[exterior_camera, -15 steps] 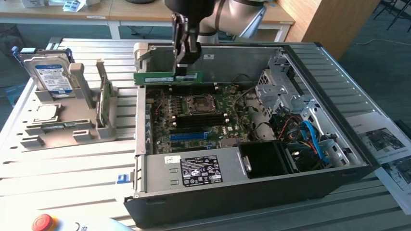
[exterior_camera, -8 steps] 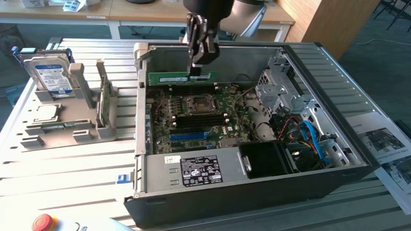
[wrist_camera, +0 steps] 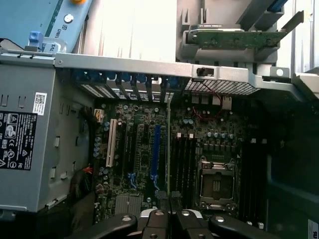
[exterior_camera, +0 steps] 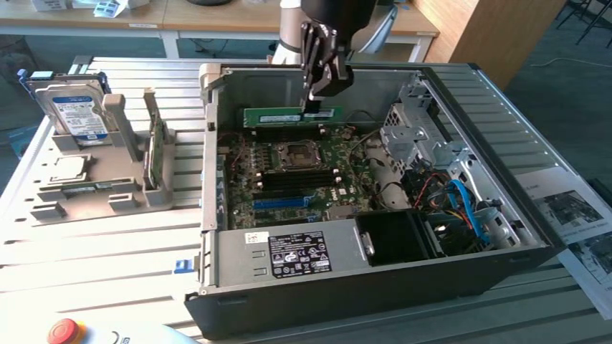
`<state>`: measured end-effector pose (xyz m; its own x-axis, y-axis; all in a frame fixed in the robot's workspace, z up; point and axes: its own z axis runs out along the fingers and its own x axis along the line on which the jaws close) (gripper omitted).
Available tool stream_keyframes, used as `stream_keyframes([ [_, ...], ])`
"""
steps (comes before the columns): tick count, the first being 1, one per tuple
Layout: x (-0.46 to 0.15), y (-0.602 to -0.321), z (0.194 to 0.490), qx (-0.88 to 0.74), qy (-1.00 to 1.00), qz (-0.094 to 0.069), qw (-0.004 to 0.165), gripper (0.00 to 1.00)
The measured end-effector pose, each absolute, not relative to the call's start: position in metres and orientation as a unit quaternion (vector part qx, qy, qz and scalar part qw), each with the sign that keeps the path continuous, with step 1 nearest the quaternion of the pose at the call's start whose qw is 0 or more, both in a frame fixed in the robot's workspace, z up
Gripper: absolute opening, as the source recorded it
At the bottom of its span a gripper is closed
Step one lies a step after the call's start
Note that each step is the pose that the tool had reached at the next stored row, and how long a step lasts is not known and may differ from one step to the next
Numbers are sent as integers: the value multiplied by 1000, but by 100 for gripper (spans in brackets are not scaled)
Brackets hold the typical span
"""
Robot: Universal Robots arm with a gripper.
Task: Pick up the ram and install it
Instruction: 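Pick up the ram and move it above insertion slot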
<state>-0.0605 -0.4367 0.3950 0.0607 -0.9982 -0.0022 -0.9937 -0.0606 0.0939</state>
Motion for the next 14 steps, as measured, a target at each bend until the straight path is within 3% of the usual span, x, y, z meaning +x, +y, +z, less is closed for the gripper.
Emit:
stream_keyframes([
  [14,-58,-437,395,721,-691,-32,31,11],
])
